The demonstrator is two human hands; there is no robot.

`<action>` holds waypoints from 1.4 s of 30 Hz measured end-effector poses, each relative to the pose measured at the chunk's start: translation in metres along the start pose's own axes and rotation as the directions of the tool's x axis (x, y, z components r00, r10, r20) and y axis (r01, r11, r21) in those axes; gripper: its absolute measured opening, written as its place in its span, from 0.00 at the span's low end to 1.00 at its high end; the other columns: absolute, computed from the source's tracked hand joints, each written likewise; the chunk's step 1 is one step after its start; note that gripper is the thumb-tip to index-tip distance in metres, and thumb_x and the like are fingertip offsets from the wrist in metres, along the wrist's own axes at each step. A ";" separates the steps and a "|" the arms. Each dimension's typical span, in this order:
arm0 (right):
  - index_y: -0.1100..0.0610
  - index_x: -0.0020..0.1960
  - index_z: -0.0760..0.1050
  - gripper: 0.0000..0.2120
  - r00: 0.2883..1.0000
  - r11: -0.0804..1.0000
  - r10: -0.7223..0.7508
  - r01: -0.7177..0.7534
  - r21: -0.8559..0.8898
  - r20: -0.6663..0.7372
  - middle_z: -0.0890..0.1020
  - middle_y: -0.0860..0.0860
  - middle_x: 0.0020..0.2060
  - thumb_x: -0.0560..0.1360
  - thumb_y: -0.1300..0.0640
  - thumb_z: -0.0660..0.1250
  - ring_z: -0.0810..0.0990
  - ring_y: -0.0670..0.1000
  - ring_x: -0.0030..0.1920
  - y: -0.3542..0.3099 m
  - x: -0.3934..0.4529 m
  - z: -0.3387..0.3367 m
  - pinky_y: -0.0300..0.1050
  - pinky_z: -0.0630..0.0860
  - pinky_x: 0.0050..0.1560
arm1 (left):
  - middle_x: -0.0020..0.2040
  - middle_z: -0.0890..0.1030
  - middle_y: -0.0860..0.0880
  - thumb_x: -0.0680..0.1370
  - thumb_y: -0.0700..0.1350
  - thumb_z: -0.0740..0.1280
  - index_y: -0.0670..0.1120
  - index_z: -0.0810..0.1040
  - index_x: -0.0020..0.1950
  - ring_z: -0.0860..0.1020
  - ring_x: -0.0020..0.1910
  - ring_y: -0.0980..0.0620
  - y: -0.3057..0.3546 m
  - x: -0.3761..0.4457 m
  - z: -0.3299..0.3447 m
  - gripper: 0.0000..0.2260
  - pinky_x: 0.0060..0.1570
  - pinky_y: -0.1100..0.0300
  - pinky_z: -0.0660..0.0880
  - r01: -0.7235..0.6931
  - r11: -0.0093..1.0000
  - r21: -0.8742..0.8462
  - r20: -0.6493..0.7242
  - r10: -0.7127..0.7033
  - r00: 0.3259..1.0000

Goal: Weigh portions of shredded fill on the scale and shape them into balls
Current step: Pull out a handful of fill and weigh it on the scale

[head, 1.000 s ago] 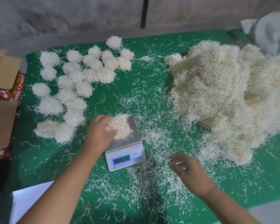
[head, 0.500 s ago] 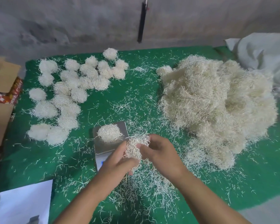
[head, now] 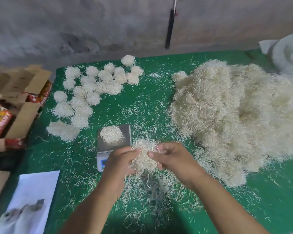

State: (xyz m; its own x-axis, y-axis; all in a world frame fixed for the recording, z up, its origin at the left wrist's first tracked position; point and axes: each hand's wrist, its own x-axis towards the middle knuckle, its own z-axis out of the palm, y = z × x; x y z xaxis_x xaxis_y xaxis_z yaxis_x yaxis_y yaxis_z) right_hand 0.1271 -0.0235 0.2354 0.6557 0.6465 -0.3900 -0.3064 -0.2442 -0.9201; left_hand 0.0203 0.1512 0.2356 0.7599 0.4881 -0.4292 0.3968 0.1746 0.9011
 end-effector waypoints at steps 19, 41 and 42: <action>0.46 0.55 0.82 0.08 0.997 0.987 -0.064 0.058 -0.149 -0.035 0.86 0.57 0.43 0.77 0.51 0.77 0.83 0.56 0.36 0.045 -0.058 -0.121 0.53 0.83 0.46 | 0.46 0.88 0.52 0.70 0.48 0.82 0.53 0.82 0.57 0.87 0.41 0.51 0.002 -0.037 0.146 0.18 0.34 0.60 0.82 0.013 0.961 0.275 0.056 -0.029 0.998; 0.34 0.61 0.77 0.18 0.991 0.991 -0.131 0.131 0.009 0.005 0.82 0.29 0.53 0.74 0.43 0.78 0.82 0.32 0.55 0.039 -0.108 -0.177 0.43 0.75 0.65 | 0.58 0.86 0.45 0.79 0.46 0.75 0.50 0.81 0.60 0.87 0.52 0.49 0.016 -0.054 0.200 0.11 0.50 0.52 0.83 0.007 1.000 -0.012 0.109 -0.005 0.994; 0.35 0.65 0.77 0.22 0.991 0.991 -0.130 0.130 -0.008 0.000 0.77 0.26 0.55 0.73 0.43 0.79 0.79 0.30 0.58 0.041 -0.110 -0.175 0.43 0.72 0.67 | 0.63 0.84 0.46 0.78 0.44 0.75 0.53 0.81 0.65 0.85 0.57 0.49 0.012 -0.058 0.199 0.16 0.54 0.53 0.81 0.014 1.000 -0.015 0.131 -0.012 0.991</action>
State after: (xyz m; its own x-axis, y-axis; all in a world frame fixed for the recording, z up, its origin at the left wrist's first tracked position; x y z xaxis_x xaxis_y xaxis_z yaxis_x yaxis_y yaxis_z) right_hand 0.1633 -0.2309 0.2337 0.6904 0.6725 -0.2666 -0.2129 -0.1633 -0.9633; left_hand 0.0833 -0.0450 0.2592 0.8163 0.3694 -0.4440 0.3996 0.1939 0.8960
